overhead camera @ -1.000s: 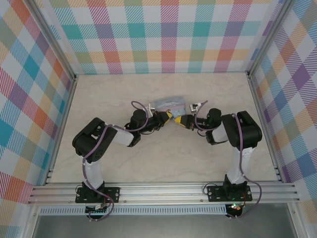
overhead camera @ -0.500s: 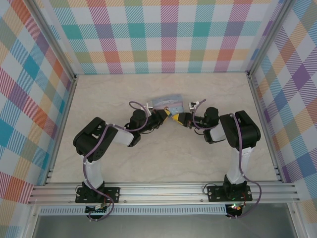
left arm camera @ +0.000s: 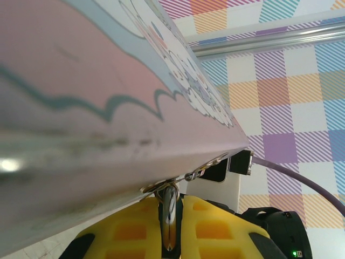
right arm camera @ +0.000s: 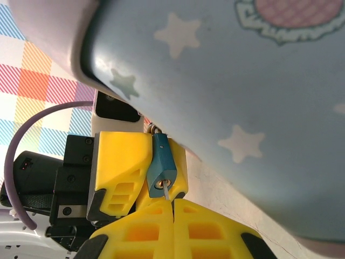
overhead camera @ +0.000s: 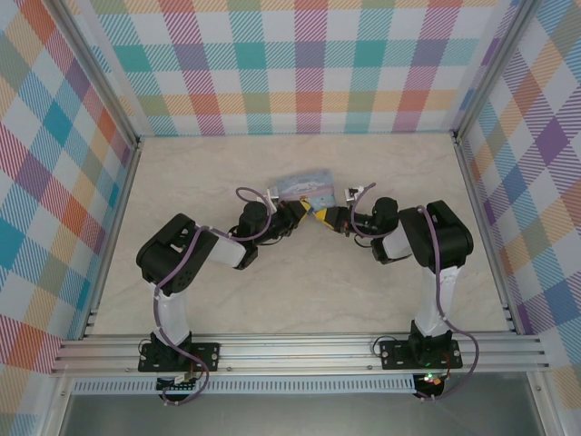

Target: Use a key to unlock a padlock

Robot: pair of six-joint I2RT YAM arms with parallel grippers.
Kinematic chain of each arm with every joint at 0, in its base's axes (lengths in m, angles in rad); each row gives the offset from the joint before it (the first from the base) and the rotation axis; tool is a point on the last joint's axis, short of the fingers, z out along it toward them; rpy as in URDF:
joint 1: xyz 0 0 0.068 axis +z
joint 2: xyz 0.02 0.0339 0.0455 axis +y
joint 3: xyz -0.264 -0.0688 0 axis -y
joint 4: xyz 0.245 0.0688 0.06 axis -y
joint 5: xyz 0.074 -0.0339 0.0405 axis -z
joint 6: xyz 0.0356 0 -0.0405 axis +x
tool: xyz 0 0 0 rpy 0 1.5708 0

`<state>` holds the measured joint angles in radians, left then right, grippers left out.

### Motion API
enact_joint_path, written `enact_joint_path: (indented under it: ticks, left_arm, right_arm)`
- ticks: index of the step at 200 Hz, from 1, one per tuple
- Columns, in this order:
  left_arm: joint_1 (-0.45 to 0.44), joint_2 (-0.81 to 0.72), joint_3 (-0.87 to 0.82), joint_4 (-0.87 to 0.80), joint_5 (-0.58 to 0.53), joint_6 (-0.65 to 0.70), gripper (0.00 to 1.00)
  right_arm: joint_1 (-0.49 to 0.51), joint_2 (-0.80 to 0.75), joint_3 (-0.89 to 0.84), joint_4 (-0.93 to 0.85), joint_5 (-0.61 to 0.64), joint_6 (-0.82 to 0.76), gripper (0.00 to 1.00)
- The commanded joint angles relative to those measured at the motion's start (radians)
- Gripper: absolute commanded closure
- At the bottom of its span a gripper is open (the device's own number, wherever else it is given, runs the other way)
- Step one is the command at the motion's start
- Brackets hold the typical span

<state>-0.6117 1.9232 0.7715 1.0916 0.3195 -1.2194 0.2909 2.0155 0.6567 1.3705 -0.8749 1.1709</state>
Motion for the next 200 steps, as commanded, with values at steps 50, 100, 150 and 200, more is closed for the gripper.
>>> enact_joint_path:
  ticks: [50,100,150,200]
  left_arm:
    - [-0.072,-0.037,0.037,0.093,0.203,-0.029,1.0]
    - [-0.053,-0.069,0.022,0.027,0.175,0.002,1.0]
    - [-0.016,-0.104,0.046,-0.055,0.219,0.042,1.0]
    - [-0.023,-0.097,0.042,-0.071,0.244,0.051,1.0]
  right_arm:
    - [0.055,-0.009,0.056,0.036,0.049,0.016,0.99]
    - [0.041,-0.051,0.04,-0.014,0.035,-0.016,0.99]
    - [0.029,-0.02,-0.025,0.036,0.034,-0.011,0.99]
    - [0.032,-0.019,0.023,0.021,0.039,-0.006,0.99]
